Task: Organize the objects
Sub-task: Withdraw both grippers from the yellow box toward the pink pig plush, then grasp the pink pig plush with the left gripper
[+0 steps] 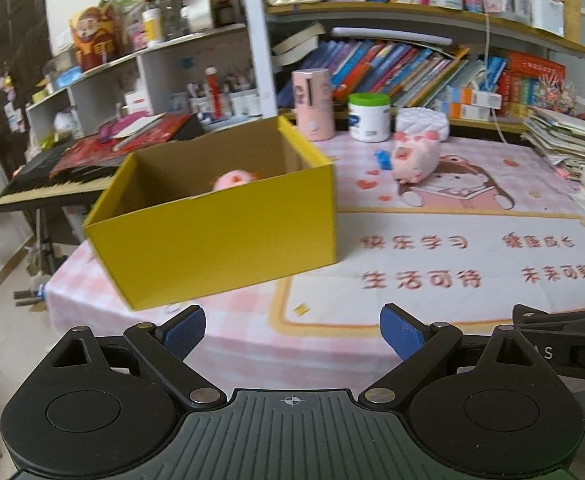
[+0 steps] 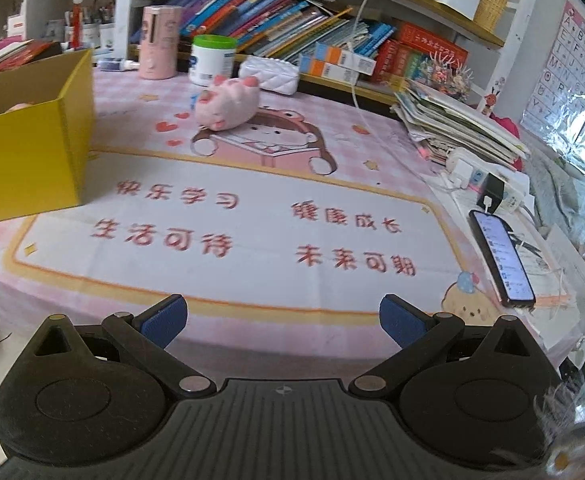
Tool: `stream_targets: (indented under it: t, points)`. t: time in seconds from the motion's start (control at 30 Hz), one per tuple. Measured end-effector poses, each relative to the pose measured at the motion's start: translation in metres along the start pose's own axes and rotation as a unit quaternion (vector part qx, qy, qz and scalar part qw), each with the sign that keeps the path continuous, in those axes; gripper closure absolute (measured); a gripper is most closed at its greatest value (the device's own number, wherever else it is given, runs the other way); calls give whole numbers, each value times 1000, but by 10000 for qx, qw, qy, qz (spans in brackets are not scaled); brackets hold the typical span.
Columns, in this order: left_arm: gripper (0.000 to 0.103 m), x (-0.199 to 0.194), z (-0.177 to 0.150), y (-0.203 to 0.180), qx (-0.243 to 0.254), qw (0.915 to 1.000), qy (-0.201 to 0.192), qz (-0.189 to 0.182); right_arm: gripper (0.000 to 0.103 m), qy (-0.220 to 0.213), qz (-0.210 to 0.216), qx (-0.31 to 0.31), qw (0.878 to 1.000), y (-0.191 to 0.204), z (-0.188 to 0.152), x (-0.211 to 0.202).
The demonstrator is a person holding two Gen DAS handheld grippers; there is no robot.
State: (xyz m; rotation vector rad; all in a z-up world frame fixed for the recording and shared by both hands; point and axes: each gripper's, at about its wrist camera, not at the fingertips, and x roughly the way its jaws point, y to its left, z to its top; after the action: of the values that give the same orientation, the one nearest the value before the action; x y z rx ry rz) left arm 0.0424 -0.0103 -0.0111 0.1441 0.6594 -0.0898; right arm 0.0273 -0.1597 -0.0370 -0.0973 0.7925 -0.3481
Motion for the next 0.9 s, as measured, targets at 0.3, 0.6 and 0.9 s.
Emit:
stream_targets:
  t: [0.3,0.6,0.9]
  points:
    - [7,30,26,-36,-85,9999,49,-119,0,56,8,-156,9999,-27,33,42]
    - [7,61,47,-67,-267,9995,140,-65,0,56,153,-400,9991,-46,67,85]
    - [8,88,66,-96,-381,9990,213,114,0,30,436,-545,9976,-65,93,122]
